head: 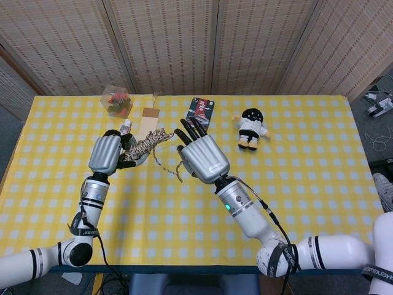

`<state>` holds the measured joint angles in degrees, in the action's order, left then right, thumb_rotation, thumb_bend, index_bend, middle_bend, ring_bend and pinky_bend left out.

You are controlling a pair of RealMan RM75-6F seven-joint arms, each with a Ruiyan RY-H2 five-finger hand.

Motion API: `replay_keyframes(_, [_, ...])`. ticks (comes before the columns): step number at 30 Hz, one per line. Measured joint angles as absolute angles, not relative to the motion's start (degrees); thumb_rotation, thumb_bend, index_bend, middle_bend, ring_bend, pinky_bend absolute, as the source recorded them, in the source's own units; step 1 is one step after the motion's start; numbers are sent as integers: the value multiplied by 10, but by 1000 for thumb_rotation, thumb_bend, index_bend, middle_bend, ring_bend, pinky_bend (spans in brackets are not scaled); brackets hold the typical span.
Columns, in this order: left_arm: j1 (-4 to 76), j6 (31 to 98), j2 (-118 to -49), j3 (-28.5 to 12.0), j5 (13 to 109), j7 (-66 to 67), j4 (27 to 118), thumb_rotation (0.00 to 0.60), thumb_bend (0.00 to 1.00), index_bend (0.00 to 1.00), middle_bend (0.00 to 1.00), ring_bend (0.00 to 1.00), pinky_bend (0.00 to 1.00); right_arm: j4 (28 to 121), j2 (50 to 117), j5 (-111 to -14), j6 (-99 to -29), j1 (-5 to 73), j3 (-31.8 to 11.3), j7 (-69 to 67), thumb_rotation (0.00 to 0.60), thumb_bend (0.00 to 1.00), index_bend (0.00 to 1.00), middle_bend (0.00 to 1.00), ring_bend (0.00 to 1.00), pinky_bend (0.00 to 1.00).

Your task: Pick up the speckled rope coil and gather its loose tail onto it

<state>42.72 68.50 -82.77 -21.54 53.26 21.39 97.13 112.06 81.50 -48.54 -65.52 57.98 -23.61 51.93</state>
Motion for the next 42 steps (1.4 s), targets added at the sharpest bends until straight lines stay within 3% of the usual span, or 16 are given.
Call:
replay_keyframes(12, [451,676,-884,-190,581,198,968,394,224,707,694,522,236,1108,824,-401,-673,649,-280,519,600,357,600,187,0,10])
replay_keyframes(21, [450,658,-891,-154,670,137,994,406,225,700,694,513,234,1052,837,-342,-689,683,-284,521,600,357,600,187,0,10])
replay_keyframes(33, [427,666,-867,-134,783,-19,1018,421,225,701,694,513,231,989,832,-310,-677,676,-254,484,600,357,600,187,0,10])
replay_keyframes(42, [402,695,-829,-139,810,-110,1034,417,225,702,694,513,231,932,840,-319,-645,652,-216,432,600,357,600,187,0,10])
